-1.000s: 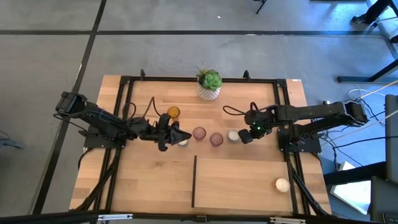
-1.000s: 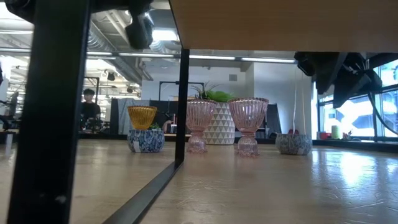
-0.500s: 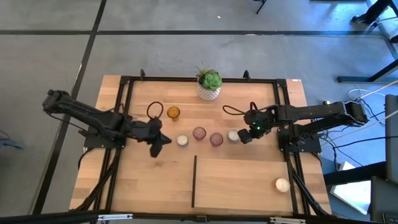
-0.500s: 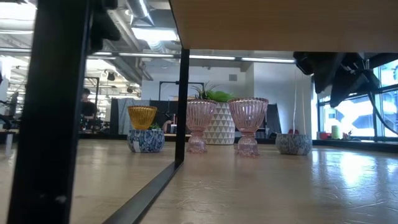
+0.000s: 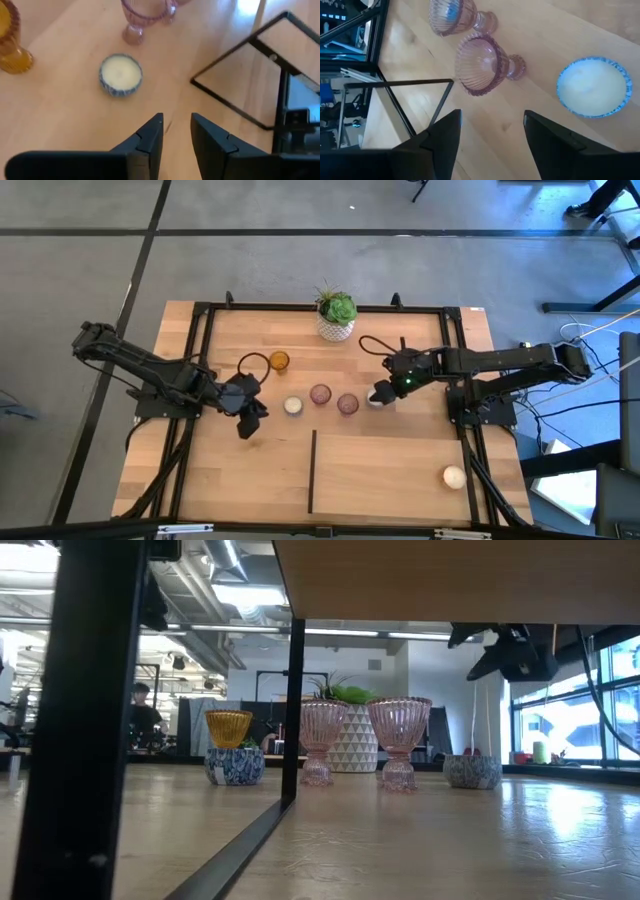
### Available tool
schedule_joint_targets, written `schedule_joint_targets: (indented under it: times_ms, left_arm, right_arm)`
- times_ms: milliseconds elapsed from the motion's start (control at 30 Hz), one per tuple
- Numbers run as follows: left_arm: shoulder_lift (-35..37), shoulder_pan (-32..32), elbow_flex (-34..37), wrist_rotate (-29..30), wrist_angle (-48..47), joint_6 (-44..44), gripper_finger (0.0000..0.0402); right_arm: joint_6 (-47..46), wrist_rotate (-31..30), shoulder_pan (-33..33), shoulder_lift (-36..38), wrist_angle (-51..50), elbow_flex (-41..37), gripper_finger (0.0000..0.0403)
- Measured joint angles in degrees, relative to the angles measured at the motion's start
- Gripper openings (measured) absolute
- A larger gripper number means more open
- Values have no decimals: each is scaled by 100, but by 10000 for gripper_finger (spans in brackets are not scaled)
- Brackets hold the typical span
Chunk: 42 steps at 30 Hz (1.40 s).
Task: Pick & Place candle stick holders
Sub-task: Put the purple glass candle holder on the shelf aligned with the yellow scented candle
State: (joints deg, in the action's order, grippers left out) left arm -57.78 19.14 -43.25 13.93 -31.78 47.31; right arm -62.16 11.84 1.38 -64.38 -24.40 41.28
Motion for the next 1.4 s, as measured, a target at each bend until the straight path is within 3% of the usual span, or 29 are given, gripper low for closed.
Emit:
schedule_joint_targets:
  times_ms: [200,700,1000,1400]
  left_arm:
    - [0,-4,-2,410,203,98,89]
    - [0,-4,-2,706,335,146,80]
    - [0,-4,-2,834,333,144,75]
    - [0,-4,-2,911,331,144,74]
  right_arm:
    - [1,18,8,-3,0,0,206]
    - [27,36,3,-608,127,0,200]
    - [25,37,8,-1031,876,0,200]
    - [3,37,10,-1298,1046,0,200]
